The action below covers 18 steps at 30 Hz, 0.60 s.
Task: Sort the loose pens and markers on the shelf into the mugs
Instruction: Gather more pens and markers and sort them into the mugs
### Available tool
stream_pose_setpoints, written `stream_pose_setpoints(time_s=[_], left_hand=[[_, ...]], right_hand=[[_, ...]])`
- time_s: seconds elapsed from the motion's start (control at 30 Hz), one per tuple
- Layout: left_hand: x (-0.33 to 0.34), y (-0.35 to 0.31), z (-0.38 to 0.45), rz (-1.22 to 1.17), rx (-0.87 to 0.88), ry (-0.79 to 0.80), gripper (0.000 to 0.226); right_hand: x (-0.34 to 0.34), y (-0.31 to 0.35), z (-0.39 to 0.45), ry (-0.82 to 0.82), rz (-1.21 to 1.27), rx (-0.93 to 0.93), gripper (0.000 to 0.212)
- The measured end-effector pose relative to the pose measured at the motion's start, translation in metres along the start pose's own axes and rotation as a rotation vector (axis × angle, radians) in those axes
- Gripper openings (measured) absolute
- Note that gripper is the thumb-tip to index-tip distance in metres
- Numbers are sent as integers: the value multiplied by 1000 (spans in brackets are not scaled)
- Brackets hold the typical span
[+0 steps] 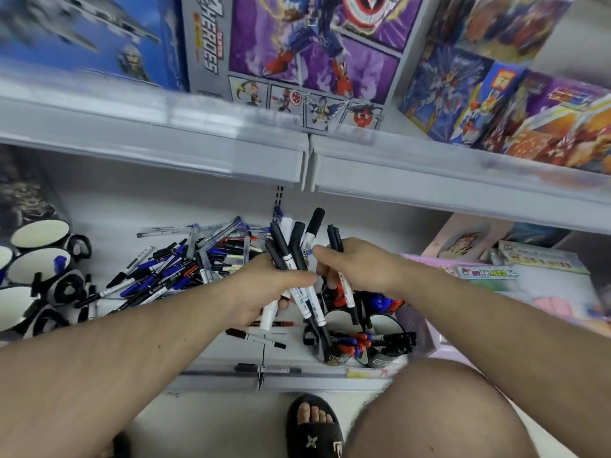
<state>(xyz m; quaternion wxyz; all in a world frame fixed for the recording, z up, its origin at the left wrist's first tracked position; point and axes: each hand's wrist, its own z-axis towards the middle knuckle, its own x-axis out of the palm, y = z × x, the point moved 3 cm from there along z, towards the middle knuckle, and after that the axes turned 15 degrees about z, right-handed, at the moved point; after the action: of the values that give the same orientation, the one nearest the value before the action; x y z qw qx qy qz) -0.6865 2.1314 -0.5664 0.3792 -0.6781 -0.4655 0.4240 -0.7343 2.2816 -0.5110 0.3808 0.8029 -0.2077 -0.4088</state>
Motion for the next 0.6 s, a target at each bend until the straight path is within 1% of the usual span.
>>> stream_pose_setpoints(time_s=[0.07,0.13,0.23,0.3,0.37,0.43,0.47,0.53,0.6], left_hand=[[-6,-4,-8,-7,37,7,23],[-10,-7,-14,-23,62,20,22],[-16,-8,-21,-73,41,-34,22],[-19,-8,-23,-151,22,-56,18],[-21,-11,-26,-170,28,-44,17],[-22,-11,-28,-131,33,-39,23],[-22,-11,-28,-109,28,-38,26],[-20,-9,-26,-68,9,-41,35],[-15,-5,-21,-38,-15,-58,42]], right_hand=[[11,11,-7,100,32,-11,46],[20,19,-11,143,11,-33,43],[30,27,-14,169,46,-24,28],[35,30,-16,173,-30,-62,16],[38,31,-17,172,-86,-90,10],[36,28,-17,171,-94,-89,7],[31,26,-18,151,-94,-83,7],[11,15,-16,55,-64,-41,13],[-16,-7,-15,-124,6,20,26]])
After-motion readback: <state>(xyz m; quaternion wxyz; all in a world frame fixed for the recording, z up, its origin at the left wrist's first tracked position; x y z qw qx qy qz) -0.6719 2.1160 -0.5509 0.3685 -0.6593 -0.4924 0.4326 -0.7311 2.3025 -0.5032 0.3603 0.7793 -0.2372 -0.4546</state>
